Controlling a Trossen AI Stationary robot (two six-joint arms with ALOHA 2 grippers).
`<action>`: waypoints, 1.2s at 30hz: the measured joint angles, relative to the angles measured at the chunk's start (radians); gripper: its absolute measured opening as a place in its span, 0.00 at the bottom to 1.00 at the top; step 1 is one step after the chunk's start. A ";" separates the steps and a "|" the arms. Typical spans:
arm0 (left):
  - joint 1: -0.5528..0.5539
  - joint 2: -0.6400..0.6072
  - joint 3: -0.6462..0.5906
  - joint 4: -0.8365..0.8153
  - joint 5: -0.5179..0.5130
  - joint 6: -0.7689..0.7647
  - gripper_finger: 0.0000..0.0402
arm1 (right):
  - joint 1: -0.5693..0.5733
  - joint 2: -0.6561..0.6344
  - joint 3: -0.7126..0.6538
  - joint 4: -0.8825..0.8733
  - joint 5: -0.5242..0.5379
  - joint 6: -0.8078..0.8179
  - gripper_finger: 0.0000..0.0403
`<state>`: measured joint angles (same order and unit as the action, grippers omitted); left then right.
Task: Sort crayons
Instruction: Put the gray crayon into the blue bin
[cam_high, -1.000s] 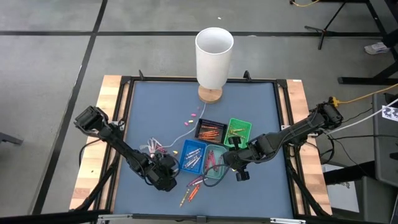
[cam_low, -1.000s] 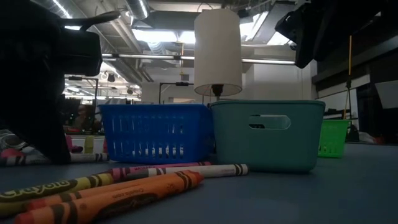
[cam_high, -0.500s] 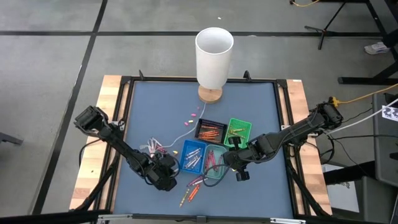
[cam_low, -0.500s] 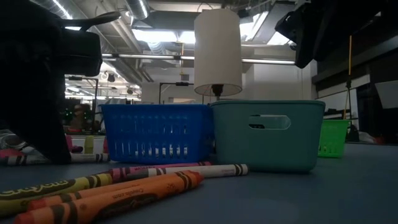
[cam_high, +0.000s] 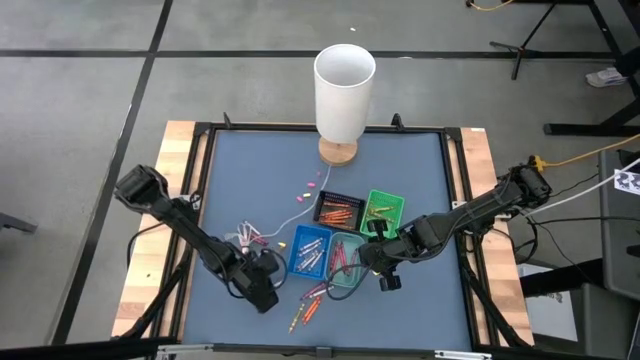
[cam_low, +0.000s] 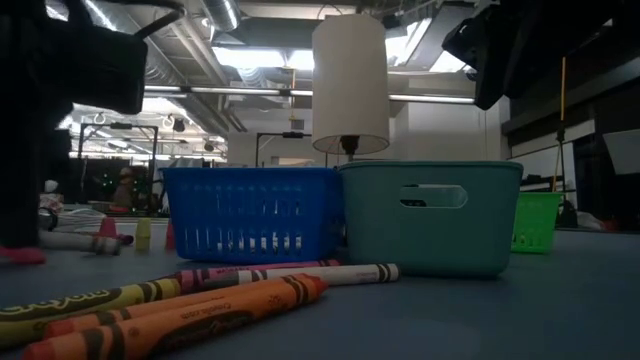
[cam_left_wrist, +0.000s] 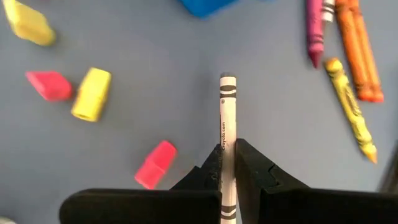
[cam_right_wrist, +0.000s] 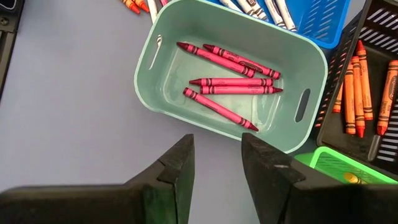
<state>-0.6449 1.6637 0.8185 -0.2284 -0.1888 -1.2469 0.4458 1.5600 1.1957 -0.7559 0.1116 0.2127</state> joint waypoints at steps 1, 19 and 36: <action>0.000 -0.005 0.000 0.001 0.013 0.000 0.02 | 0.000 0.000 0.000 0.000 0.000 0.000 0.33; 0.016 -0.013 0.002 0.455 0.037 0.206 0.02 | 0.000 0.000 0.000 0.000 0.000 0.000 0.33; 0.149 -0.013 0.002 0.534 -0.288 0.560 0.02 | 0.000 0.000 0.000 0.000 0.000 0.000 0.33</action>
<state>-0.4957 1.6505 0.8204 0.3057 -0.4770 -0.6864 0.4458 1.5600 1.1957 -0.7559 0.1116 0.2126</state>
